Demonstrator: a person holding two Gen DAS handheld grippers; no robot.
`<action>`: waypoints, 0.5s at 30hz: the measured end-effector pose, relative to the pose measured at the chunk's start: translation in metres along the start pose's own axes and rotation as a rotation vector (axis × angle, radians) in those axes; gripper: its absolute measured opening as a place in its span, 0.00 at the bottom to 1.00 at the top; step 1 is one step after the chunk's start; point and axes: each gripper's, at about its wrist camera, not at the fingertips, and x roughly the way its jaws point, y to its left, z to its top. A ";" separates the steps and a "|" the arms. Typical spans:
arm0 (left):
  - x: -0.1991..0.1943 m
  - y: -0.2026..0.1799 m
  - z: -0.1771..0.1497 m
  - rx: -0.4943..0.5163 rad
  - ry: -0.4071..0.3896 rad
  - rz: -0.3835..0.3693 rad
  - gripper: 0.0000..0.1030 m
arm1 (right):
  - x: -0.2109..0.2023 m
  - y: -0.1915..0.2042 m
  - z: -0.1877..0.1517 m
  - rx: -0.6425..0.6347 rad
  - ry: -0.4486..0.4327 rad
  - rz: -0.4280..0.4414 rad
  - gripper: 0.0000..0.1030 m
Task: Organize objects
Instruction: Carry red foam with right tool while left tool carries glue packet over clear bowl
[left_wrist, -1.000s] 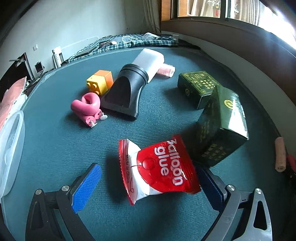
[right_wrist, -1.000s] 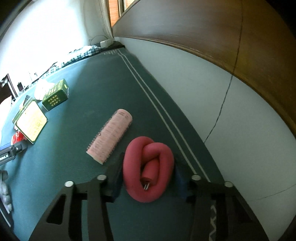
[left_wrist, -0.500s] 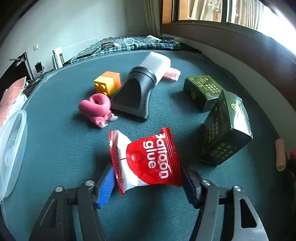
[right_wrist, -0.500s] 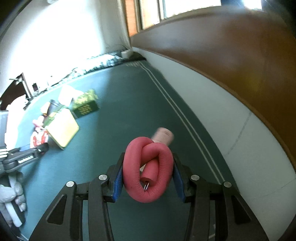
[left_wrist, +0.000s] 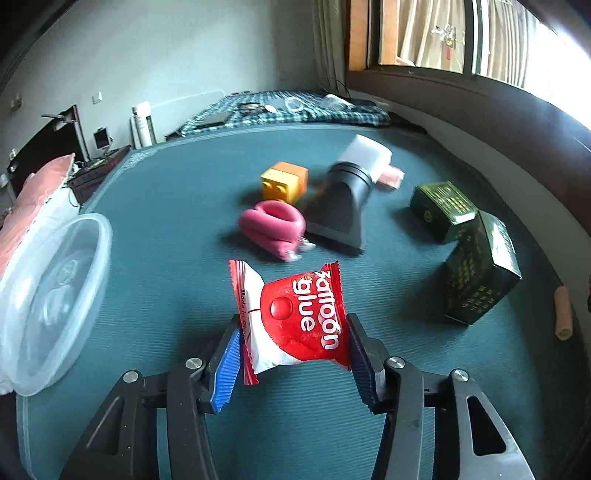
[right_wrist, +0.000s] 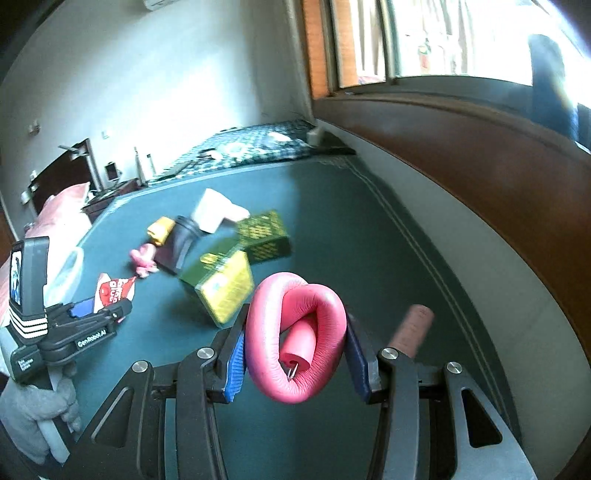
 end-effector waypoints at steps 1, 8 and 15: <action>-0.003 0.005 0.000 -0.004 -0.008 0.010 0.54 | 0.001 0.006 0.002 -0.006 -0.003 0.012 0.46; -0.020 0.048 0.001 -0.053 -0.057 0.096 0.54 | 0.012 0.057 0.014 -0.052 -0.007 0.121 0.46; -0.033 0.102 0.001 -0.122 -0.086 0.189 0.54 | 0.033 0.122 0.025 -0.123 0.007 0.231 0.46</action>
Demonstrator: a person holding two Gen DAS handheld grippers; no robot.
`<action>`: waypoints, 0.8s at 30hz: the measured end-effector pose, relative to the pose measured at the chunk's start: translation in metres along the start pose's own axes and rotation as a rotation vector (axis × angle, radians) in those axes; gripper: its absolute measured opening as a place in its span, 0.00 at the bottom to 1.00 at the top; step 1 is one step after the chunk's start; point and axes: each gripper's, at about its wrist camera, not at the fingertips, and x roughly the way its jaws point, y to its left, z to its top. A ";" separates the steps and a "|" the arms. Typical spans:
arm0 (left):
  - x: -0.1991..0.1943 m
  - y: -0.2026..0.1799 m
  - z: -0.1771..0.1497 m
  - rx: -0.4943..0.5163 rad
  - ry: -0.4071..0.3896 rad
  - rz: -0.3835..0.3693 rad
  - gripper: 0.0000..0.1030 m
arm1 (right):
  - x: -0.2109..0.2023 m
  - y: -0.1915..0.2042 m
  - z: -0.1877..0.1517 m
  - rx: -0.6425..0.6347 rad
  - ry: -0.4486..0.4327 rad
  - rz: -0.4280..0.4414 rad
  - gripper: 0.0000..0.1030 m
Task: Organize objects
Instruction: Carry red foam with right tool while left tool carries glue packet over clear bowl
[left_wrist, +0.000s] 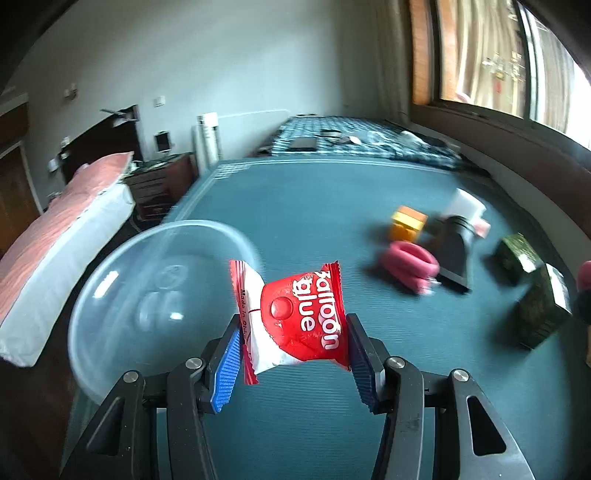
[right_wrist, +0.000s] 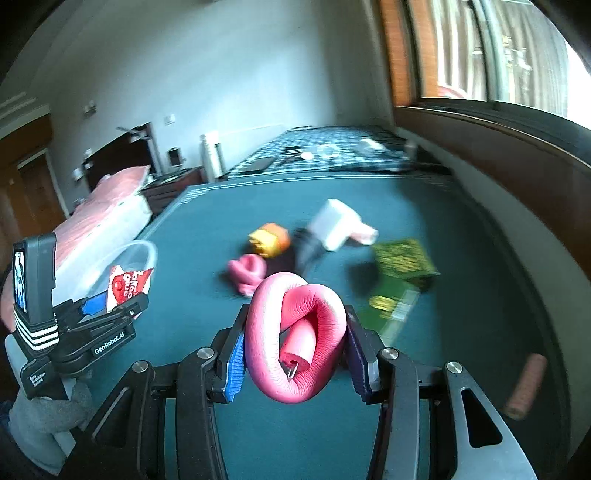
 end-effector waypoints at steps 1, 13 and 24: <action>0.001 0.008 0.000 -0.009 -0.001 0.013 0.54 | 0.006 0.007 0.002 -0.004 0.007 0.018 0.46; 0.009 0.084 -0.007 -0.086 0.011 0.118 0.54 | 0.056 0.096 0.018 -0.100 0.061 0.167 0.46; 0.018 0.121 -0.014 -0.123 0.035 0.157 0.54 | 0.099 0.167 0.026 -0.176 0.093 0.231 0.46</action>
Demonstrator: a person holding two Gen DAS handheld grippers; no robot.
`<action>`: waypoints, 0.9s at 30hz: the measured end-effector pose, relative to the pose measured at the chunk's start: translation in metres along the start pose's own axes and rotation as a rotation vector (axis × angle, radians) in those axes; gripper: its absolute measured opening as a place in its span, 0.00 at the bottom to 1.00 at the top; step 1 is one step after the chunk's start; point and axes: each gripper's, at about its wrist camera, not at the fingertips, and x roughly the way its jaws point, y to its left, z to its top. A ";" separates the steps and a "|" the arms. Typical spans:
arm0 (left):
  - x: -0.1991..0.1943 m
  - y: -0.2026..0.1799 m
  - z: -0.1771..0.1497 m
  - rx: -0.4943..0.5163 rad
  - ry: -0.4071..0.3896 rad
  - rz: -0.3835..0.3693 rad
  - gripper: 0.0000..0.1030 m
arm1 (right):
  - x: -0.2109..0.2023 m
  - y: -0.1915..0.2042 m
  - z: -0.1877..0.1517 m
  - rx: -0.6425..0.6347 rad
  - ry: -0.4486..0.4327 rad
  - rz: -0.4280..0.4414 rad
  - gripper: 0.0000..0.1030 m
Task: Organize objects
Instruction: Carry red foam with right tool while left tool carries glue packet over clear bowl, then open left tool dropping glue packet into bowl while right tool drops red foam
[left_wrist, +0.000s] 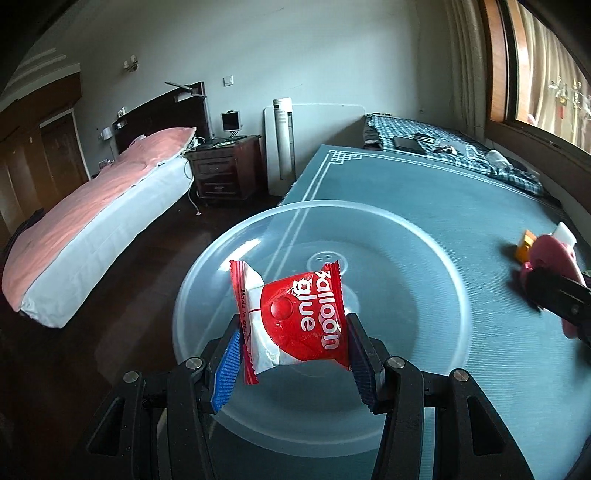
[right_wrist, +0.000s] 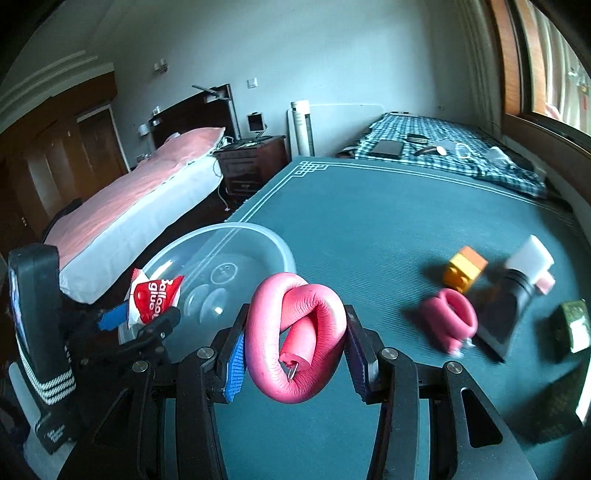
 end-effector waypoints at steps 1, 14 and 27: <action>0.001 0.002 0.000 -0.001 0.003 0.002 0.54 | 0.004 0.002 0.001 -0.001 0.004 0.003 0.46; 0.008 0.010 -0.001 -0.038 0.021 0.016 0.66 | 0.041 0.020 0.018 -0.026 0.015 0.044 0.47; 0.005 0.015 0.004 -0.078 0.018 0.035 0.76 | 0.037 0.007 0.016 0.022 -0.005 0.055 0.66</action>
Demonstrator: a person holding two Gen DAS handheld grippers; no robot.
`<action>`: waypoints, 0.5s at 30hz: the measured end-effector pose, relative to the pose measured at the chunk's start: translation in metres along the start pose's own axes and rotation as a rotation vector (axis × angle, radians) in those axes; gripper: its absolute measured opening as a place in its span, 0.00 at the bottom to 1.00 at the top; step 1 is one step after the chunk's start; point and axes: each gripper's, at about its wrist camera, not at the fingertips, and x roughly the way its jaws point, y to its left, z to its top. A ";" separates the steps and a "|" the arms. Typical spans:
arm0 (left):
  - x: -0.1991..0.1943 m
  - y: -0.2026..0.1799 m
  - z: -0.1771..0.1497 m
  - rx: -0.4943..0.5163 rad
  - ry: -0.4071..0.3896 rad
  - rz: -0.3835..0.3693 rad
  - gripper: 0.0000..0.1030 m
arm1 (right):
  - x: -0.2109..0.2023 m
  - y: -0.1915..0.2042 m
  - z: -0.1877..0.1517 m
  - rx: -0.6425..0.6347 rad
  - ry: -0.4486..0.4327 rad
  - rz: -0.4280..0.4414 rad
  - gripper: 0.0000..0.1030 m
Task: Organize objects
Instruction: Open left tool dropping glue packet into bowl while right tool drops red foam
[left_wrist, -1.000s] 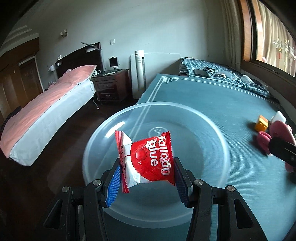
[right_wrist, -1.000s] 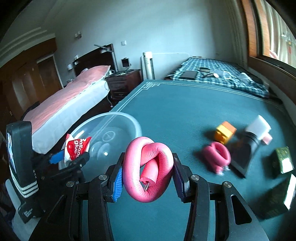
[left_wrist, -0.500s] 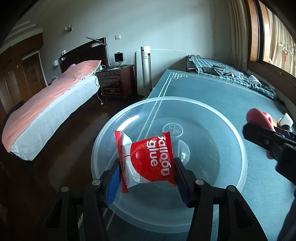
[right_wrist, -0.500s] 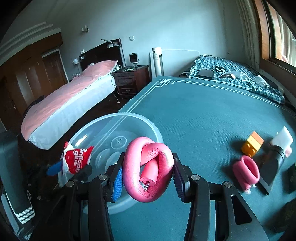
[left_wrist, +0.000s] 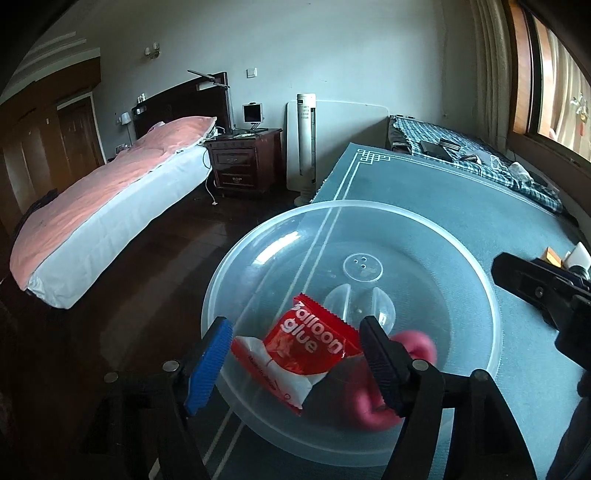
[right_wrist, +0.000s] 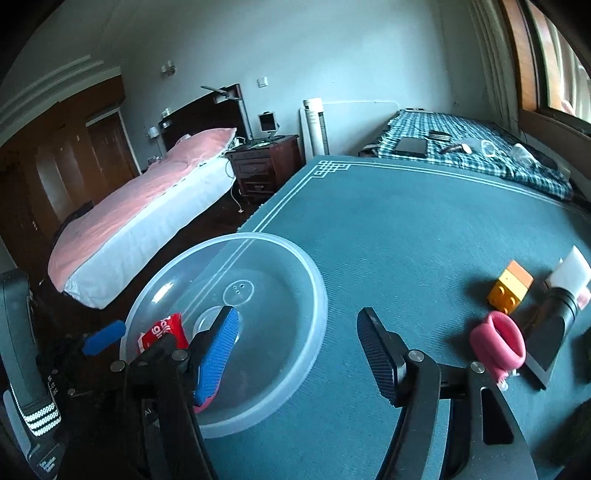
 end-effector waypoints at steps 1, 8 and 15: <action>0.000 0.000 0.000 -0.004 0.000 -0.001 0.79 | -0.002 -0.003 -0.001 0.006 -0.002 -0.003 0.66; -0.006 -0.005 0.004 -0.009 -0.011 -0.004 0.83 | -0.017 -0.011 -0.007 0.041 -0.011 -0.018 0.66; -0.016 -0.020 0.006 0.011 -0.025 -0.014 0.85 | -0.035 -0.028 -0.017 0.082 -0.022 -0.042 0.66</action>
